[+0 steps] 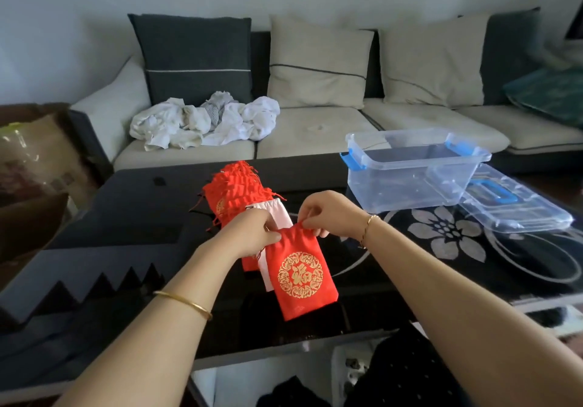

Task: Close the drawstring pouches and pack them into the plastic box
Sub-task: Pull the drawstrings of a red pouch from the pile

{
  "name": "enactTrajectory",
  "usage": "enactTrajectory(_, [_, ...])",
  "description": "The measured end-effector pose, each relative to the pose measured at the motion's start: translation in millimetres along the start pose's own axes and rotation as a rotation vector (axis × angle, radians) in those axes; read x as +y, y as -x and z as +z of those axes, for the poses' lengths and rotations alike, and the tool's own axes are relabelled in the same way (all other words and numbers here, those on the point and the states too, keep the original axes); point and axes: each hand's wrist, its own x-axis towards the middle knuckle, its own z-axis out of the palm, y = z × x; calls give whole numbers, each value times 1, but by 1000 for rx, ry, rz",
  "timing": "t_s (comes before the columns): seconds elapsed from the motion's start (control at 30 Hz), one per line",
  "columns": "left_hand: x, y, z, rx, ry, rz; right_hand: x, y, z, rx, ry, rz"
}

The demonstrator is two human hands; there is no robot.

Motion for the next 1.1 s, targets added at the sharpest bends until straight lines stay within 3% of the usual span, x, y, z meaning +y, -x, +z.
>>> enactTrajectory(0.23, [47,-37,19,87,23,-17,60,9,-20,65,-4,45])
enactTrajectory(0.37, [57,-52,26,119,49,-5,84,13,-23,187,-37,122])
enactTrajectory(0.57, [48,-48,31,103,-11,28,86,16,-21,308,-121,187])
enactTrajectory(0.7, [34,-34,31,93,144,-4,73,13,-9,422,-157,235])
enactTrajectory(0.87, [13,-19,29,203,136,-30,62,9,-1,497,-245,259])
enactTrajectory(1.1, [-1,-22,31,445,124,-42,64,8,-7,612,-89,269])
